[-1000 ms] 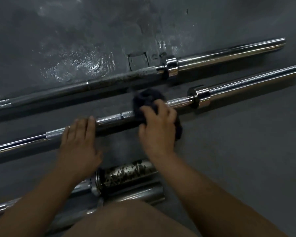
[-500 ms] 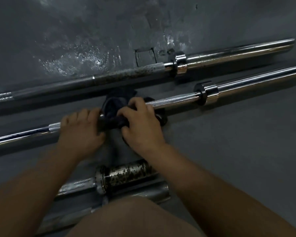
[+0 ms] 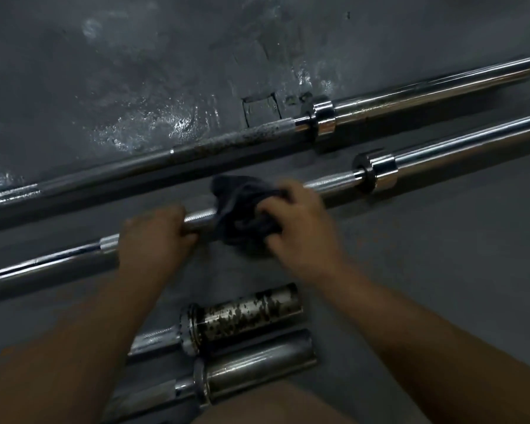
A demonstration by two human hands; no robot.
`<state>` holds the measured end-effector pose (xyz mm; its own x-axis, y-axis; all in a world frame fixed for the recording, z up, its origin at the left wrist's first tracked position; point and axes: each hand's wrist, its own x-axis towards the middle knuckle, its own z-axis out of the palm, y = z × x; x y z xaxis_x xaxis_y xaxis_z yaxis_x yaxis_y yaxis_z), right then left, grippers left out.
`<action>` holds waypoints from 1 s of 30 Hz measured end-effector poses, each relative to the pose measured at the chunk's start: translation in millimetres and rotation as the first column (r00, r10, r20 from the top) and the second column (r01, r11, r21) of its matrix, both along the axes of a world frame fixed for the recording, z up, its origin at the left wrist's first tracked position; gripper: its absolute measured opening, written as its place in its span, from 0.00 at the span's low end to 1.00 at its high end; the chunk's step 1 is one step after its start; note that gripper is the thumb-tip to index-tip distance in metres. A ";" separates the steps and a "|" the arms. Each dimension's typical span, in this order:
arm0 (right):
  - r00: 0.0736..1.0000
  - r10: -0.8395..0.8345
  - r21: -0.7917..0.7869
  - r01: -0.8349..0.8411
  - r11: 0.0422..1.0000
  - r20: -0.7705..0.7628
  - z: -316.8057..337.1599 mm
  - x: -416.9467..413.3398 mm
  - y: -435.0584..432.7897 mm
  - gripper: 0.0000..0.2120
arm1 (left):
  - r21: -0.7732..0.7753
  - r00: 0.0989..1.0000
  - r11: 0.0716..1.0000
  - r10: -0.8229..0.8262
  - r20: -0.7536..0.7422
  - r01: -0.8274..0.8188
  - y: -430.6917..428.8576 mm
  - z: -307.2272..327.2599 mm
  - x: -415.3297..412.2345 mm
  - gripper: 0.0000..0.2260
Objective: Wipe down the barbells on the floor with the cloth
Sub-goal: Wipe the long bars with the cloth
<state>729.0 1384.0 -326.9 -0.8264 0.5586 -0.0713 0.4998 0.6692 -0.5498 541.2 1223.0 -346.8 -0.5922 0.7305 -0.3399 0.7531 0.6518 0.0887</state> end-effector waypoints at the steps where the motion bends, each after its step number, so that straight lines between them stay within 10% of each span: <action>1: 0.986 -0.159 0.041 0.162 0.986 -0.051 -5.1 14.8 16.7 0.20 | 0.041 1.000 0.999 -0.015 -0.008 0.015 -7.8 -0.8 6.3 0.16; 5: 0.824 -0.564 0.238 0.536 0.810 0.062 -23.4 32.0 9.7 0.25 | 0.013 0.992 0.996 -0.090 -0.091 0.091 -29.5 -13.3 24.2 0.29; 8: 0.951 -0.283 0.190 0.257 0.947 0.125 -20.8 -1.6 -42.5 0.28 | -0.028 0.989 0.995 -0.095 -0.114 0.092 -17.6 -7.6 21.3 0.24; 13: 0.996 -0.040 0.029 0.037 0.999 0.080 -0.3 10.0 5.2 0.25 | -0.311 0.909 0.949 0.085 0.408 0.051 16.6 2.9 -32.6 0.37; 18: 0.807 -0.584 0.212 0.559 0.801 0.080 -21.0 36.3 19.7 0.29 | 0.068 0.994 0.996 -0.046 -0.102 0.053 -7.7 -10.9 9.5 0.22; 24: 0.999 -0.044 -0.184 0.046 0.982 0.014 11.5 13.5 -37.6 0.21 | 0.009 0.997 0.999 0.041 0.067 -0.042 -36.8 -2.5 45.9 0.34; 28: 0.814 -0.581 -0.039 0.580 0.814 -0.023 2.7 41.0 4.5 0.20 | -0.007 0.977 1.000 0.026 0.213 -0.025 -59.6 4.4 60.7 0.39; 30: 0.824 -0.557 0.089 0.550 0.830 0.103 -7.0 41.3 -14.4 0.21 | -0.005 0.967 0.999 0.043 0.252 -0.044 -66.4 7.8 72.8 0.39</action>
